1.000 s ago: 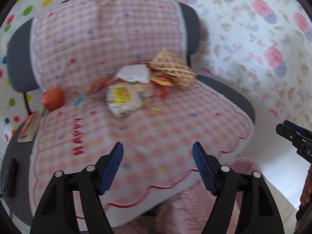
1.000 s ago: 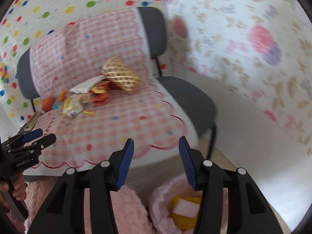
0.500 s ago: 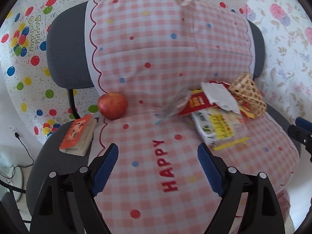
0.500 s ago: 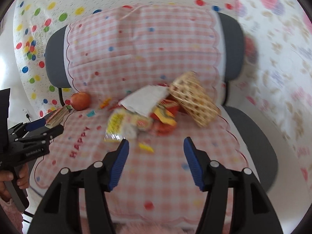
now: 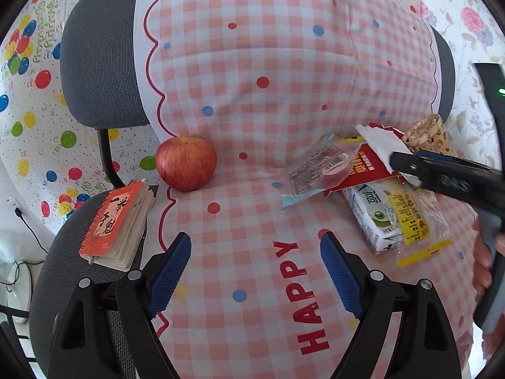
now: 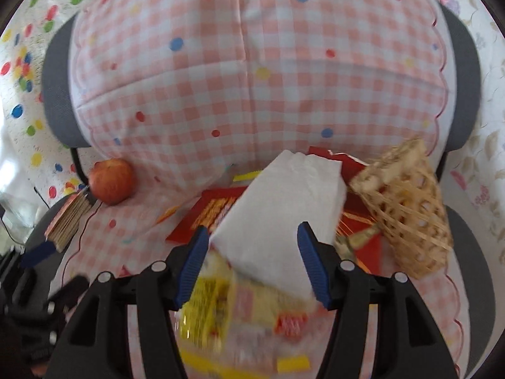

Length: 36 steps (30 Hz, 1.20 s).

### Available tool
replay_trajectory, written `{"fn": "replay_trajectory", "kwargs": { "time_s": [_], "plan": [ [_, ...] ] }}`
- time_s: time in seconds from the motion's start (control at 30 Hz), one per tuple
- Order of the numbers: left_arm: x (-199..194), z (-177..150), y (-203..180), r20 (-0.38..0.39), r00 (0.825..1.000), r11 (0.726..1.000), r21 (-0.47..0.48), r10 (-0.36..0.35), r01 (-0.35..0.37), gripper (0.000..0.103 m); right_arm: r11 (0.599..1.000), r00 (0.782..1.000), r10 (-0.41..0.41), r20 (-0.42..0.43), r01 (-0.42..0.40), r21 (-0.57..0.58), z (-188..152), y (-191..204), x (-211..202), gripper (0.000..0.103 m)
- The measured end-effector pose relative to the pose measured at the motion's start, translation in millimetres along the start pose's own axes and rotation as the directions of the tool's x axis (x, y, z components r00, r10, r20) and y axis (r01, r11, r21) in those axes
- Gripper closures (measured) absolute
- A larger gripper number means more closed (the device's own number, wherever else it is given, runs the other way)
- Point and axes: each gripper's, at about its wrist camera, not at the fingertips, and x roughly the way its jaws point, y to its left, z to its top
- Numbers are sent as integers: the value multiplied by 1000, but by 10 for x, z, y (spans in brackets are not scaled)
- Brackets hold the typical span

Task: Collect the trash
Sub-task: 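Return both grippers to the chair and grasp the white tissue with the right gripper, then grasp the clear plastic wrapper with the left gripper while the right gripper holds the tissue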

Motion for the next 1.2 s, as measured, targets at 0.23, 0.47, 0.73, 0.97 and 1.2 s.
{"fn": "replay_trajectory", "kwargs": {
  "time_s": [0.23,0.47,0.73,0.97,1.2],
  "plan": [
    [21,9,37,10,1000,1000,19,-2,2,19,1000,999,-21,-29,22,19,-7,-128,40,89],
    [-38,35,-33,32,999,999,42,-18,17,19,999,991,-51,127,51,0,28,-268,-643,99],
    [83,146,-229,60,998,993,118,-20,12,19,1000,984,-13,175,14,-9,-295,-334,-1280,99],
    [393,316,-438,31,999,985,169,-44,39,21,1000,976,16,218,-18,7,-342,-251,-1475,99],
    [563,473,-664,24,996,977,199,-86,79,38,1000,979,1,202,-7,28,-397,-296,-1407,99]
  ]
}}
